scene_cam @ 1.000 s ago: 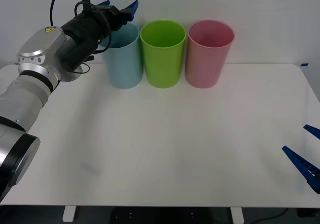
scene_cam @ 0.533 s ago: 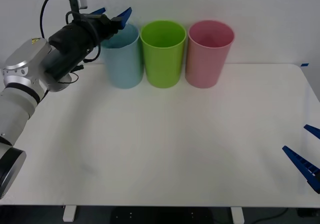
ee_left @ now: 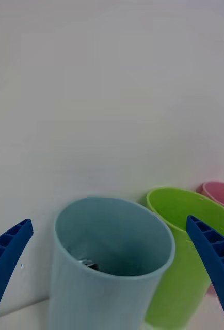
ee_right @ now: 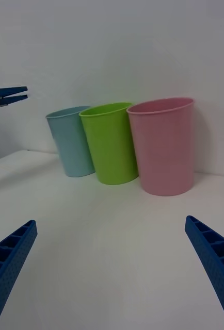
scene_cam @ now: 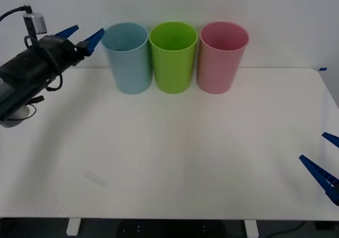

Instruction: Grasp the object on the table and drop it into the matching bin: aluminum can to the light blue bin, PET bottle to the pink bin.

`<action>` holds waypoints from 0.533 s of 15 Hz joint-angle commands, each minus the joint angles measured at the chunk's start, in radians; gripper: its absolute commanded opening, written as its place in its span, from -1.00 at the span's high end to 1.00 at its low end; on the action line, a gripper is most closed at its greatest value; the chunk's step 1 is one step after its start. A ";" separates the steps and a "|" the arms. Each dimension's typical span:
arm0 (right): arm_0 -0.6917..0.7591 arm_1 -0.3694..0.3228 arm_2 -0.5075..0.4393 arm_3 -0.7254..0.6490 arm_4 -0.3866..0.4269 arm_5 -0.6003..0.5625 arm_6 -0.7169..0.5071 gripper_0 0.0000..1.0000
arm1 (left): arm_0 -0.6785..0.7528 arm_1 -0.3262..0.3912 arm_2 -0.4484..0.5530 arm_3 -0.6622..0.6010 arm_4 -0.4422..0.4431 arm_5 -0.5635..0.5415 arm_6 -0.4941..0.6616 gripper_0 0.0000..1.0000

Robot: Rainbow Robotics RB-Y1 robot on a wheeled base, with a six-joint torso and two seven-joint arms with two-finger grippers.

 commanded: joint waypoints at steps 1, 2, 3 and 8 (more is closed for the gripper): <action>0.000 0.000 0.000 0.000 0.000 0.000 0.000 -1.00 | 0.105 0.035 0.078 -0.054 -0.027 -0.073 -0.003 -1.00; 0.000 0.000 0.000 0.000 0.000 0.000 0.000 -1.00 | 0.134 0.038 0.113 -0.063 -0.047 -0.109 -0.001 -1.00; 0.000 0.000 0.000 0.000 0.000 0.000 0.000 -1.00 | 0.172 0.043 0.165 -0.069 -0.090 -0.158 0.003 -1.00; 0.000 0.000 0.000 0.000 0.000 0.000 0.000 -1.00 | 0.327 0.060 0.365 -0.123 -0.211 -0.343 0.043 -1.00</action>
